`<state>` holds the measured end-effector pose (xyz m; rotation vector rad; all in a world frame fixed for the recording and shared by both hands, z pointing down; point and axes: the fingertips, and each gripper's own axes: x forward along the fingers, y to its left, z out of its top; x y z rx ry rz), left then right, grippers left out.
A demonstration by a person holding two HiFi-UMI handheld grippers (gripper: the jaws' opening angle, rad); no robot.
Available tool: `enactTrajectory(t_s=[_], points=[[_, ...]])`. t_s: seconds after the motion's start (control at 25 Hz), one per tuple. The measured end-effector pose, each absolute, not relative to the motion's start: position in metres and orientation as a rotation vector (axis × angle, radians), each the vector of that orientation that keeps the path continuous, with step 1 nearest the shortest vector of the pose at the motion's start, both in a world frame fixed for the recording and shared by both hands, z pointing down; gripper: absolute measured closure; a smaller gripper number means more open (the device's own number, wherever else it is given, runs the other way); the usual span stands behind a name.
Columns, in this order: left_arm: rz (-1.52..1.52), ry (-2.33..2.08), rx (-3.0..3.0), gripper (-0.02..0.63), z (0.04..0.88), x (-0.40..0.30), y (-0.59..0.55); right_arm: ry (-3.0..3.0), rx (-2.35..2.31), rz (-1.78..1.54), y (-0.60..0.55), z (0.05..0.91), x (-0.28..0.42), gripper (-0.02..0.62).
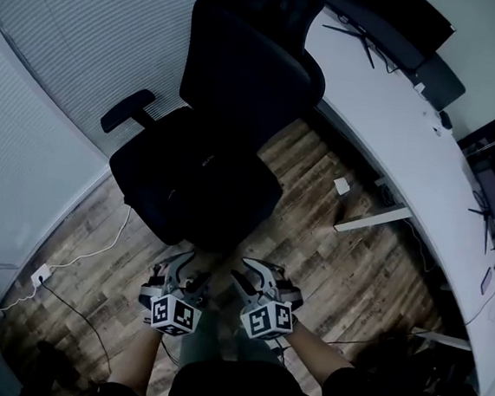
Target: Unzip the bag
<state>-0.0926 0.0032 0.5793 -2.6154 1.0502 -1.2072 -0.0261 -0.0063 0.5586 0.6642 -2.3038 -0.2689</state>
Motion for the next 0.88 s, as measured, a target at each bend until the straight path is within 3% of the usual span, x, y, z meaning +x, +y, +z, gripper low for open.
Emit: enactTrajectory(t_s=[0.88], points=[[-1.227,0.855,-2.642,0.333,0.634,-0.122,-0.028,-2.025,0.383,-0.771,-0.035,0.624,-0.073,0.434]])
